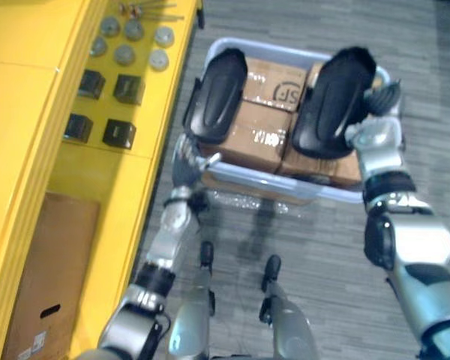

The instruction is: Walk over and take plastic housings, then place them on the shelf

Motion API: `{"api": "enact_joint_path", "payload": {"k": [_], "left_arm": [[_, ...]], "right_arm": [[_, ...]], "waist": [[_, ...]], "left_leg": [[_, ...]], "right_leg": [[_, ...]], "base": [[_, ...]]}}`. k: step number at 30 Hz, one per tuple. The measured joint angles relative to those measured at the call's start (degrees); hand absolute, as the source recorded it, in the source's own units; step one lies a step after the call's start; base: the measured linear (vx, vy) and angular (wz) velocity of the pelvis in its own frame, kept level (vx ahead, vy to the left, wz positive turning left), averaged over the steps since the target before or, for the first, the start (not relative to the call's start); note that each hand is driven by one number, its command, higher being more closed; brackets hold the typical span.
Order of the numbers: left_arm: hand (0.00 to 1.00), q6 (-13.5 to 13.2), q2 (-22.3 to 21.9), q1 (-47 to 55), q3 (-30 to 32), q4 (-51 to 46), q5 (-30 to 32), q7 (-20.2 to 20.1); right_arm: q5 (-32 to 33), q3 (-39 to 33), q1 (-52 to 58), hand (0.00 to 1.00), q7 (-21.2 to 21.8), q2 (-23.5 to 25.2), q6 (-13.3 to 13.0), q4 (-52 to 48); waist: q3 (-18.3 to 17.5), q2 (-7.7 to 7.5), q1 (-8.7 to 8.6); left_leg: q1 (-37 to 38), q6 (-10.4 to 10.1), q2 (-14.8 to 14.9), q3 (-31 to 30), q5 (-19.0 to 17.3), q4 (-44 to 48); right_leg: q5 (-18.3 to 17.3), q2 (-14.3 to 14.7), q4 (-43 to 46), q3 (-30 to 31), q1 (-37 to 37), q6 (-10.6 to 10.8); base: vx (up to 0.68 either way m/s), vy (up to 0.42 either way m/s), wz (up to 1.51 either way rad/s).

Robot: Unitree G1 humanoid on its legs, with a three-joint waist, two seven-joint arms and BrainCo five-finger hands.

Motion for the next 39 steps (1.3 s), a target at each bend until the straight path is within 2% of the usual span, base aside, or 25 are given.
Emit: {"api": "enact_joint_path", "payload": {"k": [4,8,13,15,24,28,34,39], "left_arm": [[0.0,0.6,0.4,-8.7,-3.4,6.6,-2.4,-2.2],[0.0,2.6,1.7,-17.0,-7.6,12.9,-4.4,-4.8],[0.0,3.0,1.7,-22.9,-7.9,18.2,-4.4,-6.2],[0.0,3.5,1.5,-23.8,-8.7,20.2,-4.4,-6.3],[0.0,4.7,-1.7,-25.0,-8.7,26.8,-4.1,-6.0],[0.0,4.9,-3.3,-25.9,-5.8,28.9,-3.8,-5.8],[0.0,4.9,-3.8,-26.9,-3.6,30.5,-3.8,-5.7],[0.0,4.9,-5.1,-27.1,-2.5,31.8,-4.5,-5.7]], "right_arm": [[0.8,1.2,-2.1,1.0,0.2,-0.1,0.0,0.2],[0.7,4.2,-4.7,1.0,0.4,-0.1,-0.1,0.2],[0.6,7.6,-7.2,1.0,0.5,0.2,-0.5,-0.5],[0.6,8.9,-7.3,1.0,0.4,0.9,-1.3,-0.6],[-0.5,12.9,-7.0,1.0,-0.1,4.2,-1.8,-4.0],[-1.9,15.1,-6.8,1.0,-0.3,5.0,-1.8,-5.0],[-3.5,17.5,-6.2,1.0,-0.3,5.8,-1.9,-6.9],[-5.0,20.2,-5.7,1.0,-0.3,6.8,-2.7,-7.3]], "waist": [[0.8,0.02,-0.14],[2.8,-0.12,-0.42],[2.8,-0.15,-0.73],[2.9,-0.16,-1.0],[2.9,-0.19,-2.03],[2.9,-0.25,-2.7],[3.8,-1.79,-3.26],[3.8,-1.86,-3.47]], "left_leg": [[-1.6,0.1,-0.1,-0.1,0.1,0.1],[-2.0,0.1,-0.2,-0.1,0.1,0.7],[-3.7,0.0,-0.2,-0.2,0.0,1.3],[-3.7,0.0,-0.3,-0.2,-0.1,1.3],[-3.8,0.2,-0.2,0.1,-0.7,2.3],[-3.7,0.2,-0.1,0.3,-0.7,2.3],[-3.5,0.2,-0.1,1.5,-0.7,2.3],[-3.5,0.2,-0.1,1.5,-0.7,2.2]], "right_leg": [[0.1,-0.1,0.1,0.0,-1.6,0.0],[0.1,0.0,0.2,-0.1,-1.6,0.0],[0.1,0.0,0.5,-0.1,-3.0,0.0],[0.1,0.0,0.7,0.0,-3.1,0.0],[-0.1,0.2,1.2,0.9,-3.4,-0.2],[-0.1,0.2,1.2,1.1,-3.5,-0.2],[0.1,0.2,1.1,2.1,-3.8,-0.3],[0.2,0.2,1.0,2.2,-3.8,-0.3]], "base": [[0.03,-0.017,0.01],[0.05,-0.019,0.03],[0.03,-0.011,0.02],[0.0,0.0,0.0],[-0.01,-0.006,-0.04],[-0.01,-0.01,-0.02],[0.02,-0.016,-0.07],[0.01,-0.003,-0.01]]}}
